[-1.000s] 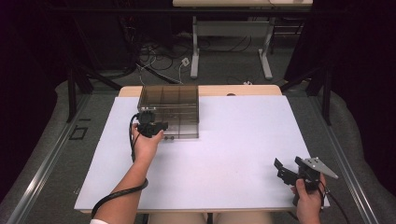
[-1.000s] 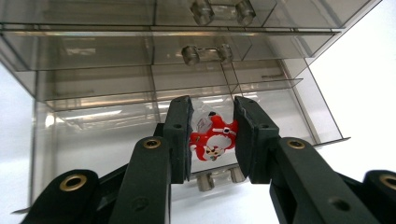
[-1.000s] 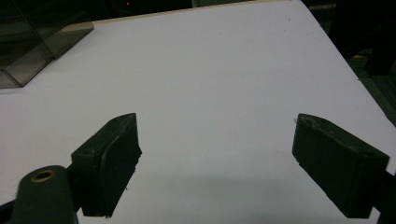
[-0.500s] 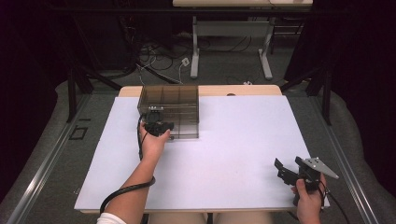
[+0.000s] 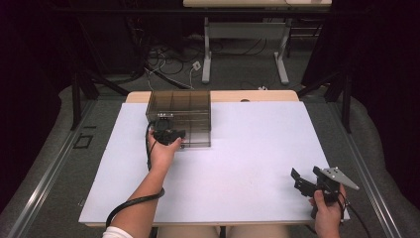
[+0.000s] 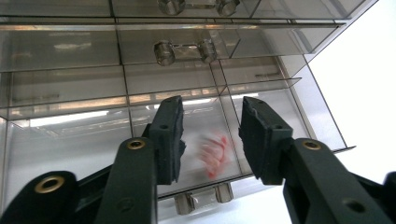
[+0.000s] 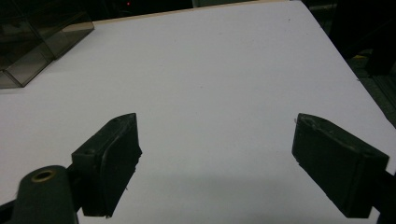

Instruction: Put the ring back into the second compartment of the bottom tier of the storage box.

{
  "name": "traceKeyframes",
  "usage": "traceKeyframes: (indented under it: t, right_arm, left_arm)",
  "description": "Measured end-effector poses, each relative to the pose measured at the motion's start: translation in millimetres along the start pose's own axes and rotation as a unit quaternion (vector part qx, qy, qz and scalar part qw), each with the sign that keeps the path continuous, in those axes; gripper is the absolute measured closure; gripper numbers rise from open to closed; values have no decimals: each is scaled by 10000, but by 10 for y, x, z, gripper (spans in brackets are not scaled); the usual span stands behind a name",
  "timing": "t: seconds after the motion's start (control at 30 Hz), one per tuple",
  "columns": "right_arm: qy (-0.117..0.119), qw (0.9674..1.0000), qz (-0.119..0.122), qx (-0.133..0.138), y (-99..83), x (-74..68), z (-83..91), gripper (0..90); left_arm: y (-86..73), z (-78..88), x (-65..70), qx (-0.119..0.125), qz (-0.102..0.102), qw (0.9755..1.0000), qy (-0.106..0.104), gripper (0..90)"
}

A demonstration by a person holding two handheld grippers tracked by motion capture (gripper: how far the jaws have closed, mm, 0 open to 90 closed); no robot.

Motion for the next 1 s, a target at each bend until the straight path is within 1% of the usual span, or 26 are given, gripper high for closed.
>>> traceKeyframes:
  t: [0.03,0.1,0.17,0.2,0.37,0.43,0.47,0.53,0.6,0.63,0.67,0.8,0.9,1.0]
  right_arm:
    - [-1,10000,-7,-3,0,-1,0,146]
    - [-3,10000,-6,-3,-1,0,0,146]
    - [-3,10000,-7,-3,0,-1,0,146]
    - [-3,10000,-6,-3,0,0,1,146]
    - [-4,10000,-6,-5,0,-1,0,146]
    - [-29,10000,2,-20,-2,0,2,146]
    - [-2,10000,-4,0,1,-2,1,146]
    - [11,10000,-13,4,2,-3,2,146]
    - [-4,10000,-2,-1,0,0,2,146]
    - [2,10000,-2,0,0,-2,3,146]
    - [-36,10000,3,-19,-1,2,3,147]
    - [-33,10000,-8,-26,-3,0,3,147]
    - [-34,10000,-6,-25,-3,0,3,147]
    - [-36,10000,-2,-26,-4,-1,3,147]
  left_arm:
    - [5,2,2,41,10,10000,-3,564]
    - [5,20,-1,43,-35,10000,11,543]
    - [9,31,-2,89,-35,10000,27,529]
    - [7,43,-4,69,-45,10000,16,522]
    - [22,75,-7,158,-106,9998,61,471]
    - [28,91,-12,179,-188,9996,75,445]
    - [30,99,-5,179,-156,9997,72,429]
    - [41,114,-4,208,-209,9995,79,414]
    - [51,134,5,226,-207,9995,70,403]
    - [58,147,-2,252,-261,9993,99,399]
    - [62,162,2,251,-275,9993,86,395]
    - [86,200,7,319,-397,9986,110,381]
    - [112,235,13,419,-485,9979,118,380]
    - [133,271,14,506,-531,9972,150,379]
Point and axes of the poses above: each handheld gripper's, and its own axes: z roughly backward along the jaws, y roughly out of its top, x roughly to its right, the point moved 9 cm from there along -z, roughly forward along the jaws, and after that the axes turned 8 degrees about -z, right-handed, at the moved point
